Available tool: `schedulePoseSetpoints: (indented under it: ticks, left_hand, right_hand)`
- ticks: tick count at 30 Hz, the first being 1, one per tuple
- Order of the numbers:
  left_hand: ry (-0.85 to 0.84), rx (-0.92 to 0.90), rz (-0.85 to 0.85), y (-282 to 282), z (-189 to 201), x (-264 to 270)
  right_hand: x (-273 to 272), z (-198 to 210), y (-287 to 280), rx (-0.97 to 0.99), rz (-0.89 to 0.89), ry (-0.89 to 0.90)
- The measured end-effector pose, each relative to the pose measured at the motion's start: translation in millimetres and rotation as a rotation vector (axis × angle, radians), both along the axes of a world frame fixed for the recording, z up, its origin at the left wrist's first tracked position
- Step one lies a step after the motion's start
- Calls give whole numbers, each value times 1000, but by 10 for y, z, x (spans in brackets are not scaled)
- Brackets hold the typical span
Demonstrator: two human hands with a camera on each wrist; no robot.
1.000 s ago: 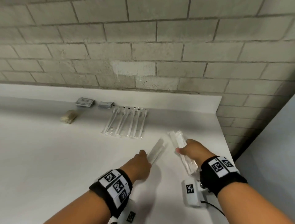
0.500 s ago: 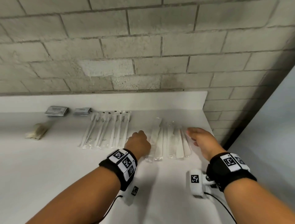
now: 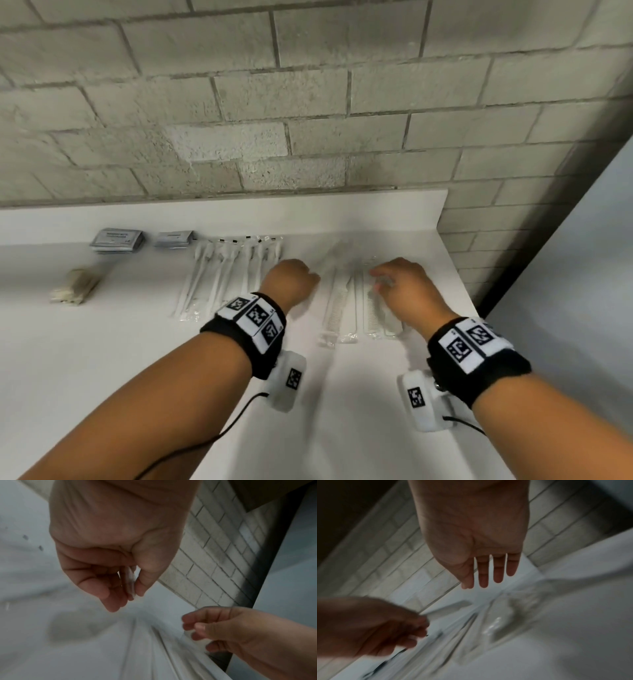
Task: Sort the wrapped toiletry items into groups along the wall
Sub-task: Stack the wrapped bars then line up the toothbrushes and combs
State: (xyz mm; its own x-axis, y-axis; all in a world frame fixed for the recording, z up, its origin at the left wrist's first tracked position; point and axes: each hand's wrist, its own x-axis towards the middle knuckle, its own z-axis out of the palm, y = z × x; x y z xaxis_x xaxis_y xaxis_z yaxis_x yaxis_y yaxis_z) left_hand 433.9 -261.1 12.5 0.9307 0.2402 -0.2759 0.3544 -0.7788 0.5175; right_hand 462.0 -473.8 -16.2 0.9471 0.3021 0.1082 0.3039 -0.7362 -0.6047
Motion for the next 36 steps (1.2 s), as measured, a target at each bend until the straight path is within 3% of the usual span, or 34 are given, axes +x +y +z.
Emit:
schedulePoseSetpoints:
  ticks: [4,7,11,19,21,24,26,29,33,36]
  left_hand:
    - [-261,-2,22,275,321,22]
    - [-376,-197,83,413,456,51]
    - [-472,-491,210,468,498,82]
    - [-306,-316,116,341,222,268]
    - [-249,-360,136,341,139,310]
    - [-155,-488,159,392,52,382]
    - [-145,-324,68,455,55,398]
    - [-146,138,-206,553,82,359]
    - [-40,434,-691,550,66,267]
    - [91,553,-859,485,-38,190]
  right_hand:
    - [-104,38,492,-463,428,-166]
    - [-79,28,645,-732,516,-178]
    - [-18,22,585,-682,447,-118]
    - [79,235,451,-663,351,-61]
    - [112,373,428,-559,237,-37]
    - [215,551,468,-249,30,150]
    - [297,578,557,-143,-18,226]
    - [364,482,692,-9,-78,395]
    - [375,307,745,-303,-25,282]
    - [248,285,787,-422,113,213]
